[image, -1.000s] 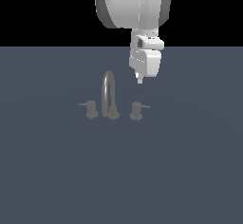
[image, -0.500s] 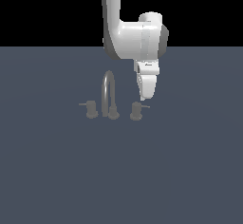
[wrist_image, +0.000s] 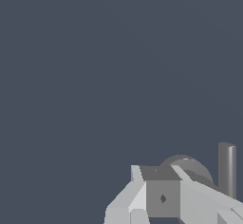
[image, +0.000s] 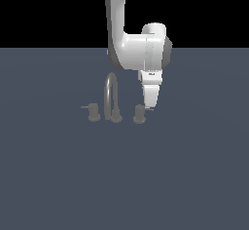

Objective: Turn on the faucet by rotating a designated handle.

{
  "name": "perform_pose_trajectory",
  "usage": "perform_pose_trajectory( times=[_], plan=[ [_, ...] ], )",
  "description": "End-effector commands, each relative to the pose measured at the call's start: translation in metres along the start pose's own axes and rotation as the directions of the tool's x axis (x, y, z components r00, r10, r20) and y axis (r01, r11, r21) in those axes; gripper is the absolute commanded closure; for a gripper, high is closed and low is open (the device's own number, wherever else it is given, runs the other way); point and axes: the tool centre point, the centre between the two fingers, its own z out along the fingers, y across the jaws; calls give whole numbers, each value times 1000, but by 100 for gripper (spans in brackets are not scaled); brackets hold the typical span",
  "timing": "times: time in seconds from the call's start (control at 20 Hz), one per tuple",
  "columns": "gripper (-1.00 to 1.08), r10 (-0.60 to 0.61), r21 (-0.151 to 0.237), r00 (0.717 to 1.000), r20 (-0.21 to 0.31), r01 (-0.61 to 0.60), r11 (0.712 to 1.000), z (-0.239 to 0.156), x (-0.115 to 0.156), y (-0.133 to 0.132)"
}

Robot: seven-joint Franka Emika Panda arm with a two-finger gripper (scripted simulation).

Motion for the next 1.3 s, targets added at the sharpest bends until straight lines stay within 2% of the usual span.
perform_pose_trajectory(
  times=[0.0,0.6,0.7,1.25],
  plan=[
    [108,2,1,1000,0,-2,1000,0,0,0],
    [108,2,1,1000,0,-2,1000,0,18,32],
    [108,-6,12,1000,-1,6,1000,0,12,24],
    [108,0,4,1000,-1,0,1000,0,9,60]
  ],
)
